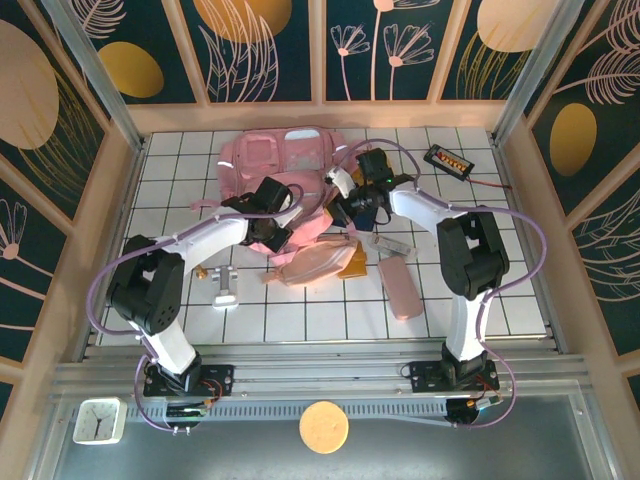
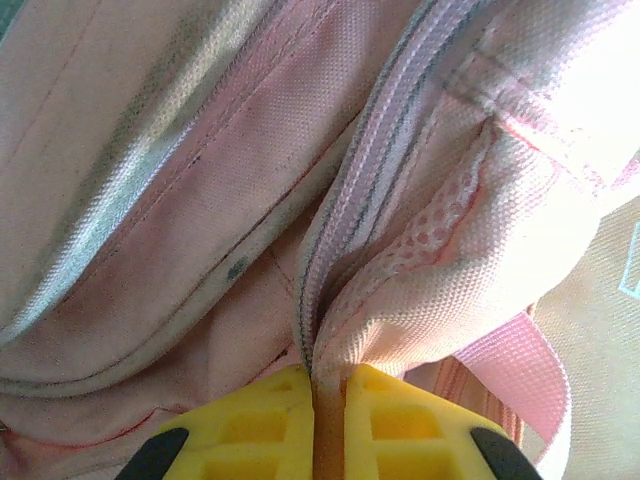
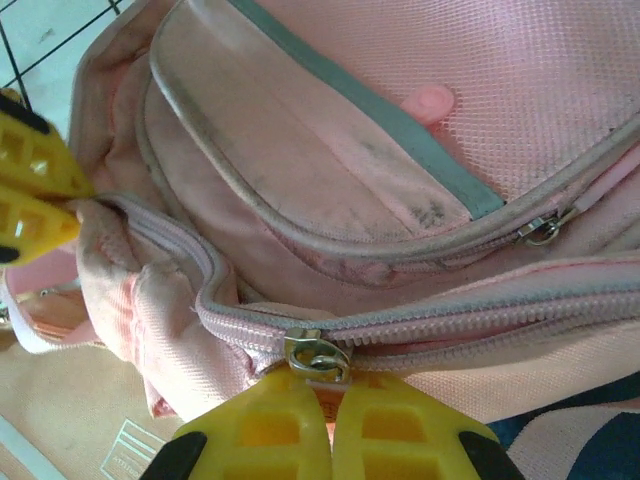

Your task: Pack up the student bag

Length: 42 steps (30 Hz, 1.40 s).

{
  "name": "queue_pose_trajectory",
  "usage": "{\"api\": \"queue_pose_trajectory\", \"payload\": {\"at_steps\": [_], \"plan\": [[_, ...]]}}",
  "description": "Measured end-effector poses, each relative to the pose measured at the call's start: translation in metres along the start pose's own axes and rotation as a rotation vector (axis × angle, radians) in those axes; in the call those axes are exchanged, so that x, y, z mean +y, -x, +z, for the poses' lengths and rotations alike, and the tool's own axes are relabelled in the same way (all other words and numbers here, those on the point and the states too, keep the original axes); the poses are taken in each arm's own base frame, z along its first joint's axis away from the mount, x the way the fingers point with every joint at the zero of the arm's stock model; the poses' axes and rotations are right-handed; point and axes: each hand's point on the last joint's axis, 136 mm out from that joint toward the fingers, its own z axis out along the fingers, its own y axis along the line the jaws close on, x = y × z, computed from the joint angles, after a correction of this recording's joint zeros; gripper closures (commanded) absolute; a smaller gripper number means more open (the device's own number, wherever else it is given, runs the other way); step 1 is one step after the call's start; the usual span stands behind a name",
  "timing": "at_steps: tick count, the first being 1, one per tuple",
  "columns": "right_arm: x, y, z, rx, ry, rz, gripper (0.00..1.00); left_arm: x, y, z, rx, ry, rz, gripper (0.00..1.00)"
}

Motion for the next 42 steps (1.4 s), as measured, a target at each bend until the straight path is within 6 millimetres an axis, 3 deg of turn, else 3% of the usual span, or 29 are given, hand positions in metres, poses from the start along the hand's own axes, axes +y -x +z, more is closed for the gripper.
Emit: {"api": "queue_pose_trajectory", "payload": {"at_steps": [6, 14, 18, 32, 35, 37, 39, 42], "plan": [[0.004, 0.003, -0.007, 0.055, 0.004, 0.147, 1.0, -0.005, 0.007, -0.008, -0.03, -0.017, -0.033, 0.91], [0.009, -0.018, -0.016, 0.214, -0.05, 0.336, 1.0, -0.005, 0.008, -0.01, -0.035, -0.007, -0.044, 0.92], [0.017, -0.018, -0.021, 0.238, -0.034, 0.44, 1.0, -0.007, 0.009, -0.012, -0.039, -0.01, -0.055, 0.92], [0.053, -0.017, 0.004, 0.114, 0.215, 0.983, 1.0, -0.011, -0.005, -0.016, -0.033, 0.019, -0.105, 0.93], [0.059, -0.016, 0.004, 0.101, 0.229, 1.037, 0.89, -0.01, -0.011, -0.02, -0.049, 0.026, -0.118, 0.92], [0.063, -0.013, 0.001, 0.1, 0.232, 1.055, 0.6, -0.01, -0.013, -0.025, -0.067, 0.027, -0.122, 0.92], [0.067, -0.01, -0.003, 0.099, 0.236, 1.05, 0.47, -0.012, -0.011, -0.029, -0.092, 0.021, -0.121, 0.89], [0.071, -0.007, -0.016, 0.097, 0.231, 1.036, 0.34, -0.02, -0.009, -0.034, -0.128, 0.0, -0.11, 0.72]]}}
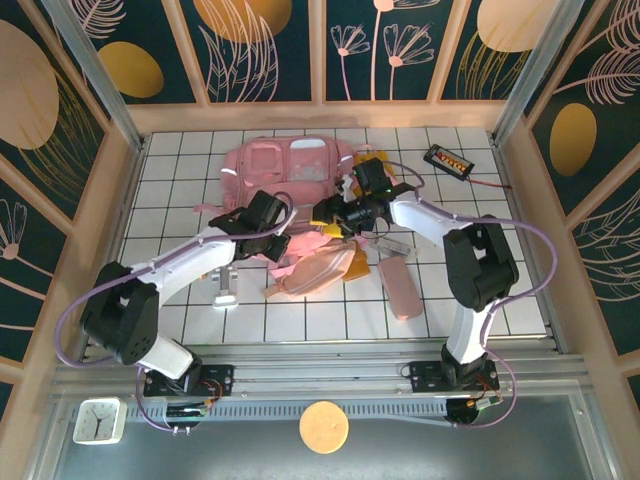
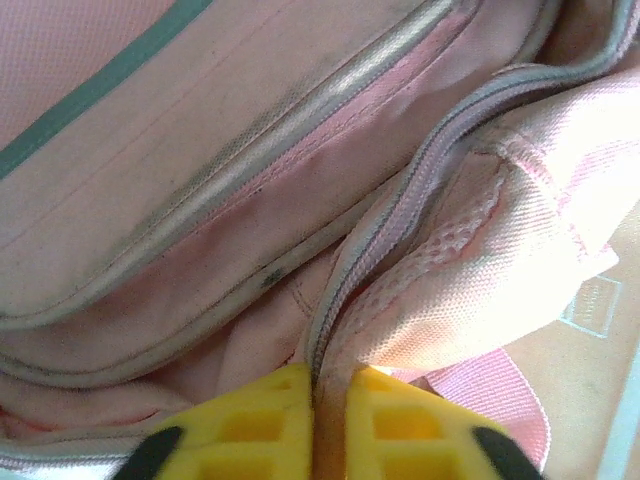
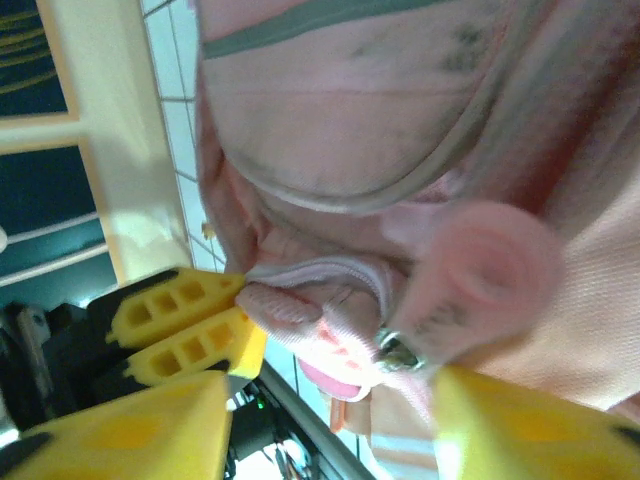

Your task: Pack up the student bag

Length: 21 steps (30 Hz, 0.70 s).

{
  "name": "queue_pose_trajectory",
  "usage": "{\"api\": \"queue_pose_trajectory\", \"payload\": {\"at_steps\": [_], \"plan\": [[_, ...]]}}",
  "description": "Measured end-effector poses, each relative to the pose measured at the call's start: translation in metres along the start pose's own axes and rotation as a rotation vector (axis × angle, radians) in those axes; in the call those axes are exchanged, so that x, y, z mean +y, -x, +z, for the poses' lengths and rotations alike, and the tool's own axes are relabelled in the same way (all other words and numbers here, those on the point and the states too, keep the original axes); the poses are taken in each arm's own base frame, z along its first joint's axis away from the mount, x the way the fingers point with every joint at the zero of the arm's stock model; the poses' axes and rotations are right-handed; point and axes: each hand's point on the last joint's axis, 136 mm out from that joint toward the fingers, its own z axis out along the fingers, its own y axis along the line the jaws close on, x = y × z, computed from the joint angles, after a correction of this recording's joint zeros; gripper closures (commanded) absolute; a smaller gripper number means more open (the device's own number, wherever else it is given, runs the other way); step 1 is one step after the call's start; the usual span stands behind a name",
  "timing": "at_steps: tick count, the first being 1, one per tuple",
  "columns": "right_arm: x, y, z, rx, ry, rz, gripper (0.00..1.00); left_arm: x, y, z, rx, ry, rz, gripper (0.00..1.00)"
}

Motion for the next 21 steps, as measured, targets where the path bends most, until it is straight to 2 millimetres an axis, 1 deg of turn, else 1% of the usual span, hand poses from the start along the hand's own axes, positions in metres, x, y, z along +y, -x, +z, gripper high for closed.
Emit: {"api": "queue_pose_trajectory", "payload": {"at_steps": [2, 3, 5, 7, 9, 11, 15, 18, 21], "plan": [[0.003, -0.002, -0.014, -0.008, -0.007, -0.003, 0.33, -0.005, 0.005, -0.005, -0.035, -0.022, -0.01, 0.66], [0.004, -0.001, -0.021, -0.019, -0.01, -0.003, 0.32, -0.007, 0.009, -0.009, -0.06, -0.031, -0.015, 0.61], [0.001, 0.006, -0.038, -0.056, -0.019, 0.007, 0.31, -0.01, 0.019, -0.017, -0.112, -0.047, -0.026, 0.56], [-0.009, 0.017, -0.05, -0.098, -0.039, 0.019, 0.3, -0.01, 0.025, -0.024, -0.153, -0.056, -0.041, 0.53], [-0.024, 0.029, -0.058, -0.13, -0.084, 0.044, 0.31, -0.011, 0.024, -0.028, -0.17, -0.062, -0.049, 0.52], [-0.033, 0.04, -0.06, -0.149, -0.119, 0.051, 0.32, -0.011, 0.021, -0.029, -0.168, -0.063, -0.053, 0.52], [-0.042, 0.057, -0.054, -0.163, -0.154, 0.037, 0.38, -0.011, 0.02, -0.03, -0.168, -0.063, -0.054, 0.51], [-0.043, 0.071, -0.049, -0.171, -0.166, 0.034, 0.41, -0.011, 0.02, -0.03, -0.167, -0.063, -0.054, 0.51], [-0.041, 0.083, -0.046, -0.188, -0.174, 0.022, 0.44, -0.011, 0.02, -0.03, -0.168, -0.064, -0.057, 0.51]]}}
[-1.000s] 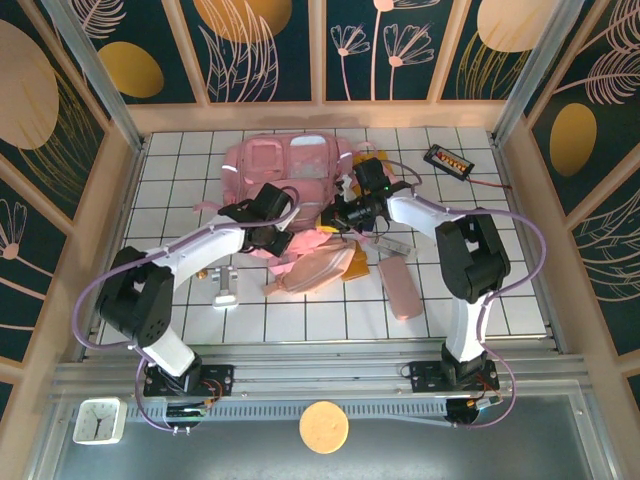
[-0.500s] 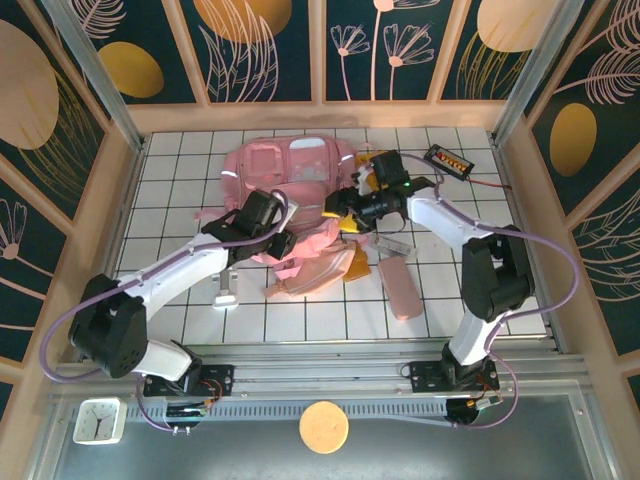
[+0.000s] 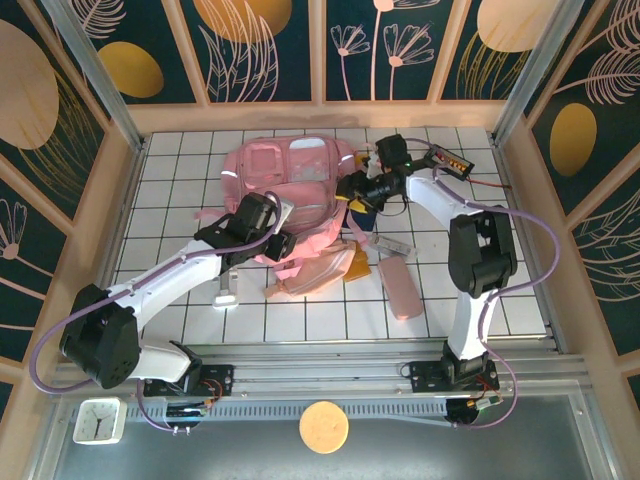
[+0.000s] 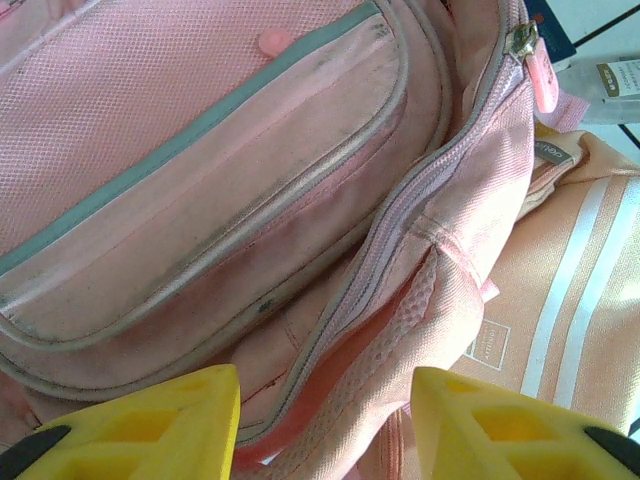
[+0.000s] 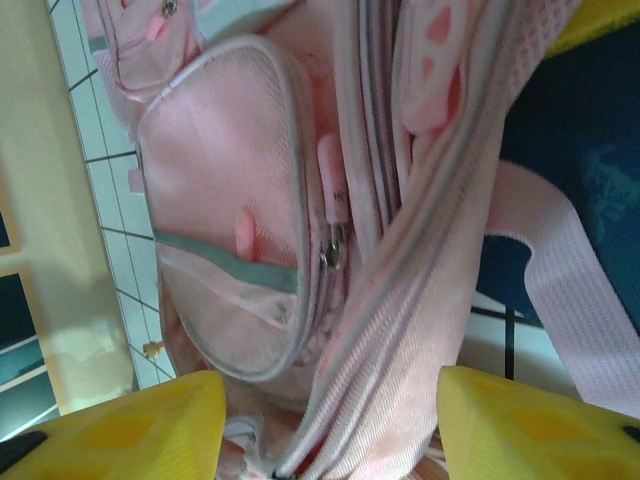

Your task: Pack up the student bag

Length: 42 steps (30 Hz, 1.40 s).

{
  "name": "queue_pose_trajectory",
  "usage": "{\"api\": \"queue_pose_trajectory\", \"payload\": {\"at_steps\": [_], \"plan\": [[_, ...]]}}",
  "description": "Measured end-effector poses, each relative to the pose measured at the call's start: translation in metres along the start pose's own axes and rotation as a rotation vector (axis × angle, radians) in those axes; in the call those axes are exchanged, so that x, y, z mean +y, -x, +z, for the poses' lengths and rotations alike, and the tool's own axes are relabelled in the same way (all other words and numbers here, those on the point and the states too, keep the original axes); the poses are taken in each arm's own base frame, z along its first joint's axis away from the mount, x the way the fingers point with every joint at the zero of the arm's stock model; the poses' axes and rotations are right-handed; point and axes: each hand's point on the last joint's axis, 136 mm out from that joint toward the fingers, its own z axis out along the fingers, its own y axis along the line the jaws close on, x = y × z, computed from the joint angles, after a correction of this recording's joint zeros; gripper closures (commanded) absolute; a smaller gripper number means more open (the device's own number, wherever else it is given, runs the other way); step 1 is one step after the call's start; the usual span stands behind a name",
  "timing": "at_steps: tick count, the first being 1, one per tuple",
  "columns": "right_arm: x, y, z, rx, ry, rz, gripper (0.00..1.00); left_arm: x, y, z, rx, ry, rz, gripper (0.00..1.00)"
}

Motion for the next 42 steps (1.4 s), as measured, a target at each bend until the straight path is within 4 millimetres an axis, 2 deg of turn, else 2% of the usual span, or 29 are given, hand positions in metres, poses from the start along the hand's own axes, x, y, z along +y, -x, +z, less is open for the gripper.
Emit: {"api": "queue_pose_trajectory", "payload": {"at_steps": [8, 15, 22, 25, 32, 40, 42], "plan": [[0.007, 0.007, 0.006, -0.013, -0.003, -0.013, 0.57, 0.0, 0.0, 0.0, 0.0, 0.0, -0.001, 0.5], [-0.001, 0.007, 0.018, 0.001, -0.025, -0.002, 0.53, 0.0, 0.0, 0.0, 0.0, 0.001, 0.0, 0.5], [-0.002, 0.008, 0.018, -0.007, -0.038, 0.003, 0.52, 0.0, 0.0, 0.0, 0.0, 0.001, 0.0, 0.5], [-0.002, 0.007, 0.019, -0.007, -0.037, 0.012, 0.54, 0.0, 0.0, 0.0, 0.0, 0.001, 0.0, 0.5], [-0.001, 0.009, 0.029, 0.004, -0.037, 0.024, 0.67, 0.0, 0.0, 0.0, 0.0, 0.0, 0.008, 0.5], [-0.006, 0.016, 0.045, 0.024, -0.051, 0.038, 0.65, 0.0, -0.003, 0.002, 0.002, 0.0, 0.008, 0.5], [-0.007, 0.017, 0.047, 0.029, -0.055, 0.04, 0.79, 0.001, -0.007, 0.003, 0.009, 0.0, 0.008, 0.5]]}}
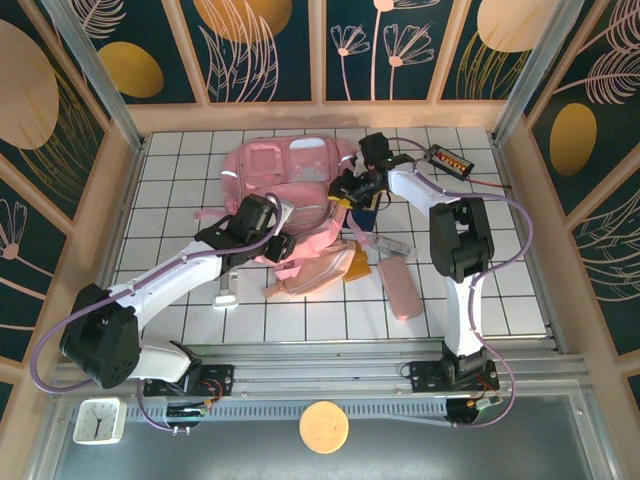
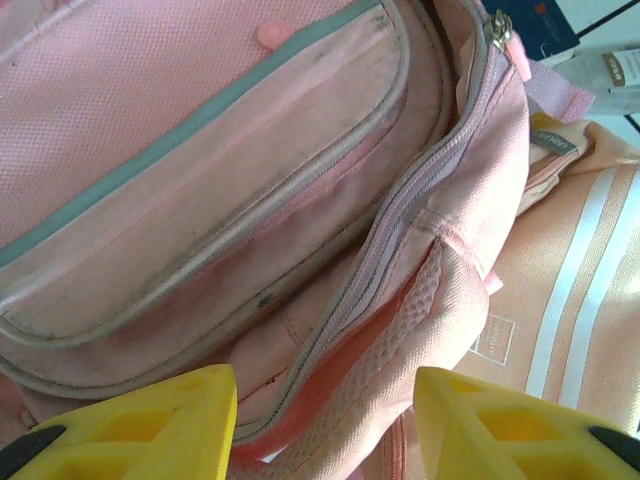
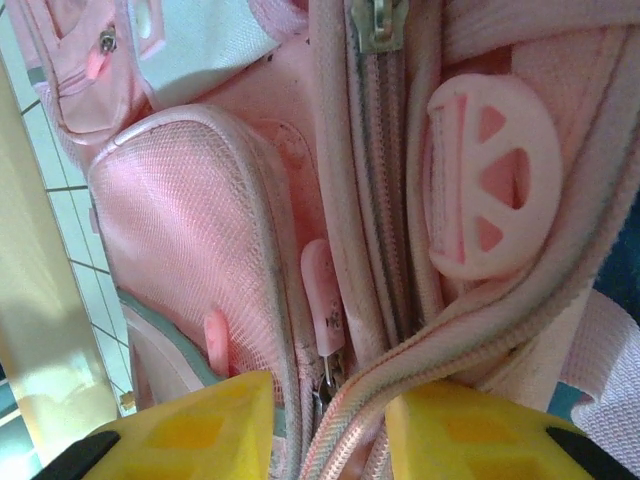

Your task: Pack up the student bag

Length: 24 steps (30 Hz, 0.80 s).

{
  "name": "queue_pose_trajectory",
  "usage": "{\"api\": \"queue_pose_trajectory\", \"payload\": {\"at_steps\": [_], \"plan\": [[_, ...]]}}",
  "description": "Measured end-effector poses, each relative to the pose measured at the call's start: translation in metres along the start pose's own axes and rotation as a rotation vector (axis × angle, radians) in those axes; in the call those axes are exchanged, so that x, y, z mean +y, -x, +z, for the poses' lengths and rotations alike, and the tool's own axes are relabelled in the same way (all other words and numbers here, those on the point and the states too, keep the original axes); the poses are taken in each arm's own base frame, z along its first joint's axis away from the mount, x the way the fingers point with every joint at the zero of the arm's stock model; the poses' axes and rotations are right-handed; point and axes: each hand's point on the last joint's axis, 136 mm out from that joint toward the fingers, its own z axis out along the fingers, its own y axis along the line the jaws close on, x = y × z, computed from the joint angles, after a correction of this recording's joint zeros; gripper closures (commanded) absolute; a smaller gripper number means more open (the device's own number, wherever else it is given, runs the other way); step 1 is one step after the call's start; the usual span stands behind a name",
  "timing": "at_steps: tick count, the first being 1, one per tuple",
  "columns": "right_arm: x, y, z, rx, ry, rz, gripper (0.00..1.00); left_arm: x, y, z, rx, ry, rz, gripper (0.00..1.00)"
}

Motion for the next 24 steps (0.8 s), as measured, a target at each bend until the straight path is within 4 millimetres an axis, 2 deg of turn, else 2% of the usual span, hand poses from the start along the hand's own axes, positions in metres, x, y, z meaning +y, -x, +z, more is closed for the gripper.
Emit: {"api": "queue_pose_trajectory", "payload": {"at_steps": [1, 2, 6, 10, 13, 18, 22, 24], "plan": [[0.0, 0.001, 0.001, 0.002, -0.004, -0.005, 0.93, 0.0, -0.003, 0.001, 0.006, 0.001, 0.0, 0.5], [-0.001, 0.002, 0.003, 0.002, -0.006, -0.004, 1.0, 0.0, -0.005, 0.002, 0.012, -0.002, 0.0, 0.49], [-0.001, 0.004, 0.003, -0.007, -0.012, 0.021, 1.0, -0.002, -0.008, 0.003, 0.017, -0.015, -0.005, 0.48], [0.014, 0.007, -0.005, -0.044, 0.007, 0.043, 1.0, -0.01, 0.006, -0.001, -0.018, -0.055, -0.052, 0.35], [0.035, 0.011, -0.02, -0.099, 0.032, 0.039, 1.0, -0.019, 0.031, -0.012, -0.086, -0.11, -0.123, 0.27], [0.089, 0.014, -0.051, -0.211, 0.148, 0.02, 1.0, -0.035, 0.08, -0.038, -0.223, -0.234, -0.322, 0.26], [0.128, 0.011, -0.074, -0.272, 0.258, 0.011, 1.0, -0.041, 0.098, -0.053, -0.266, -0.334, -0.534, 0.27], [0.142, 0.009, -0.079, -0.287, 0.294, 0.006, 1.0, -0.041, 0.101, -0.057, -0.265, -0.354, -0.621, 0.27]]}}
